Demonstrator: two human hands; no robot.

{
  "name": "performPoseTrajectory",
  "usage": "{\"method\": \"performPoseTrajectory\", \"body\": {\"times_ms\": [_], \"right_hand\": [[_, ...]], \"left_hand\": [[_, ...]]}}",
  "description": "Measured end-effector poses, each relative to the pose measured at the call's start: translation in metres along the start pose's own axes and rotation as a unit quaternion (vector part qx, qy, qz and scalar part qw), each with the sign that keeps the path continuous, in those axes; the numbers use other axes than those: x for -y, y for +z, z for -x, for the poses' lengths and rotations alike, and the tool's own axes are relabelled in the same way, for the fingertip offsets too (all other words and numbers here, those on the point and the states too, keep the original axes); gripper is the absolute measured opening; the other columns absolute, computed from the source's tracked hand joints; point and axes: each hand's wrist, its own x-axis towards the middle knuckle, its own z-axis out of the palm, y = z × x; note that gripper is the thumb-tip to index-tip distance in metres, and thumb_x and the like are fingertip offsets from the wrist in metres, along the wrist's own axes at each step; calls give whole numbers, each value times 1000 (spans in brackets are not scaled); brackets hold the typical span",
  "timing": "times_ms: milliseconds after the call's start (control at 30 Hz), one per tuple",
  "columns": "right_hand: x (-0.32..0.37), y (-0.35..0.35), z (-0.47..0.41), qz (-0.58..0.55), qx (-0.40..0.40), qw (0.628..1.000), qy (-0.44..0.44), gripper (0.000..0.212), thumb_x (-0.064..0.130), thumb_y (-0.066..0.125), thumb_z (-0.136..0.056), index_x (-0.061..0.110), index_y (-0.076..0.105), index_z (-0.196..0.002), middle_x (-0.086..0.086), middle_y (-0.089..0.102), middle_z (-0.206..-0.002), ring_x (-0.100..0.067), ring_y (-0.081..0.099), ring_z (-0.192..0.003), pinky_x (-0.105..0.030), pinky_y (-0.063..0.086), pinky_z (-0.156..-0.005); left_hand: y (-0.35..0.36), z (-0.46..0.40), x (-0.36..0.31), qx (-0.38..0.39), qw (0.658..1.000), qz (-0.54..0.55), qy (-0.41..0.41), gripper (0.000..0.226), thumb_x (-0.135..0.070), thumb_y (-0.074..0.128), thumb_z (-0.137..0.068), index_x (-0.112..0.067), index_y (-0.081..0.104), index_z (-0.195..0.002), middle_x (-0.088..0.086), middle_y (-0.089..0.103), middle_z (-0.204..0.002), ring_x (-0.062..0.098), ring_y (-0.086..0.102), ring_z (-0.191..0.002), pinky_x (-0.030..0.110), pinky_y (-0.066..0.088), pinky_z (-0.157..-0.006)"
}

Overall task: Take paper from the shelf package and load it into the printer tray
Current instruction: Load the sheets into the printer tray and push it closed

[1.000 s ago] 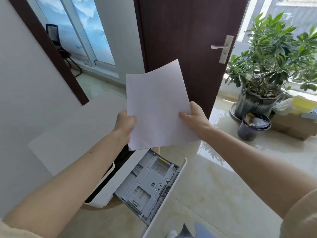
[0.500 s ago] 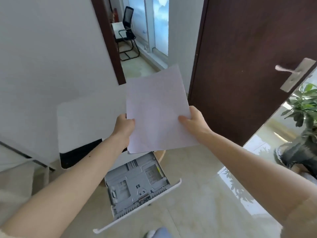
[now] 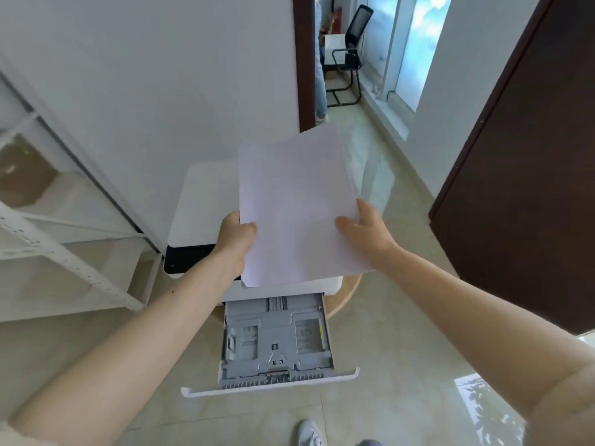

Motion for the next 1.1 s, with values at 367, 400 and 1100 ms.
{"method": "performPoseTrajectory", "body": {"times_ms": [367,400,1100], "right_hand": [[-19,38,-1,4,130,991,-43,20,14,53,-88,16,52,-108,-2,64,-101,-26,61,-95,-35,51,-78],[-22,41,4,8,140,989,-42,20,14,53,-88,14,52,-108,-5,63,-102,-26,61,-94,-34,51,-74],[-164,98,134,48,151,987,5,13,10,53,-93,3,48,-102,-13,62,-88,-37,56,-82,-39,44,-70]], "left_hand": [[-25,39,53,-148,987,23,-59,26,-2,39,-92,-15,55,-108,-1,59,-90,21,57,-82,27,45,-66],[-27,45,61,-155,985,23,-67,26,-3,39,-92,-15,54,-109,-2,59,-90,20,57,-81,28,45,-66],[-54,138,235,-87,982,63,-156,25,-3,43,-91,-9,61,-107,9,68,-99,25,63,-83,35,51,-72]]}}
